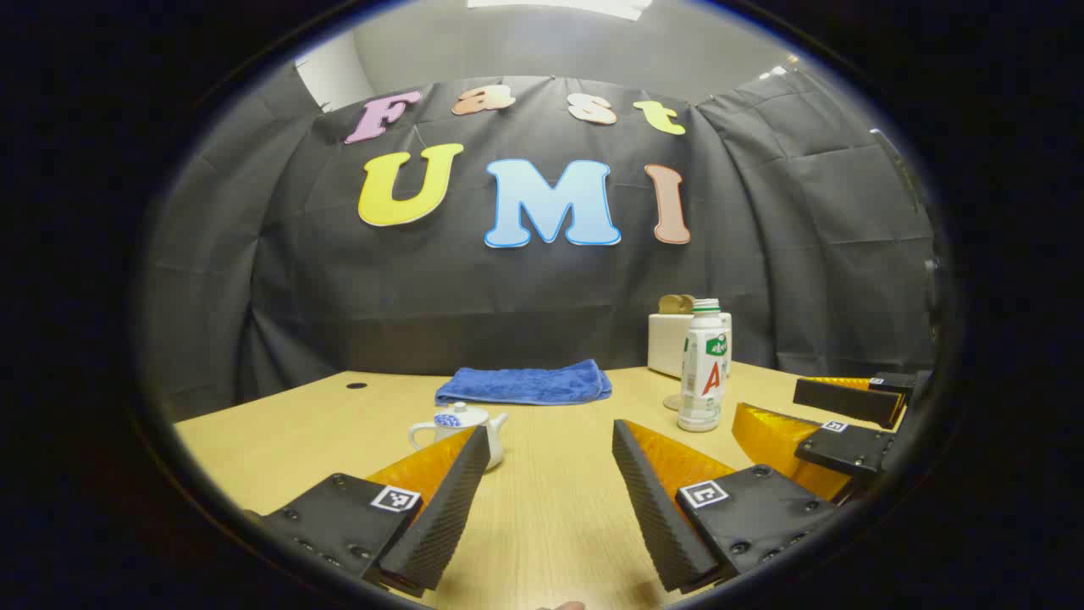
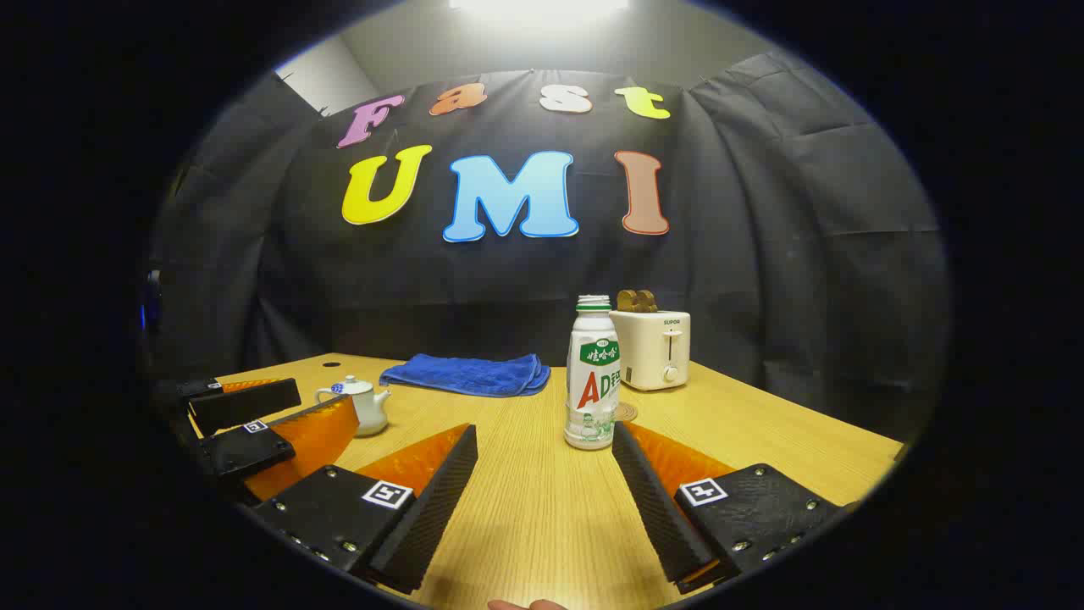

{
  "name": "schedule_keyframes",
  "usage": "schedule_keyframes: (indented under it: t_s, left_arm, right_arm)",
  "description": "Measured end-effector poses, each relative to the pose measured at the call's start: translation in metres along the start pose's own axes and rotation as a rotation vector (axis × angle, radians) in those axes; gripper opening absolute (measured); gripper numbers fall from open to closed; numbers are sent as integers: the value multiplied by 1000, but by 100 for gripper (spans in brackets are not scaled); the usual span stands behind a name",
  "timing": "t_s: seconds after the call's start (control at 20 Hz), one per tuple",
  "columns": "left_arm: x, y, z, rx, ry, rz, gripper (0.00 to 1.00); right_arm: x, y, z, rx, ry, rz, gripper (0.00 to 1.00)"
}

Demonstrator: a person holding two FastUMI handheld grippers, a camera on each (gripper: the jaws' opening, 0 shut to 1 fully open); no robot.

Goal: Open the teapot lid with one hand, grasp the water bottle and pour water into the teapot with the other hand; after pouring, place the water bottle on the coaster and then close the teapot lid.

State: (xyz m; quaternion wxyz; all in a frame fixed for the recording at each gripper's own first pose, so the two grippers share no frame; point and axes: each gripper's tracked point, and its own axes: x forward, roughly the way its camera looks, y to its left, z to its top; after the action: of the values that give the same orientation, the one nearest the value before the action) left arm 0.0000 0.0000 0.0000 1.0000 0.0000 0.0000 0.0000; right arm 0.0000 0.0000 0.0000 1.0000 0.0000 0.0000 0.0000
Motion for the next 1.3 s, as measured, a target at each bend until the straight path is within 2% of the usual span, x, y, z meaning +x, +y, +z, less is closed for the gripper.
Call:
schedule_keyframes:
  t_s: [0.4, 0.6, 0.75, 0.85, 1.0, 1.15, 1.3]
  left_arm:
    - [0, 1, 0, 0, -1, 6, 100]
    - [3, 10, 0, 0, 0, 43, 100]
    - [9, 1, -2, -1, 5, -9, 100]
    - [13, -3, -4, 2, 16, -57, 100]
    - [30, 30, -1, -4, 5, -2, 100]
    - [58, 55, -2, -54, 23, 13, 100]
    - [89, 78, -6, -62, 62, 37, 100]
  right_arm:
    - [2, -6, -1, 2, 9, -43, 99]
    - [6, 2, 0, 1, 5, -8, 99]
    - [15, 8, -4, 0, 27, 15, 99]
    - [21, 16, -8, -2, 60, 59, 99]
    - [28, 16, -11, 18, 91, 82, 99]
    - [32, 14, -10, 20, 93, 86, 99]
    - [34, 15, -1, 39, 73, 100, 99]
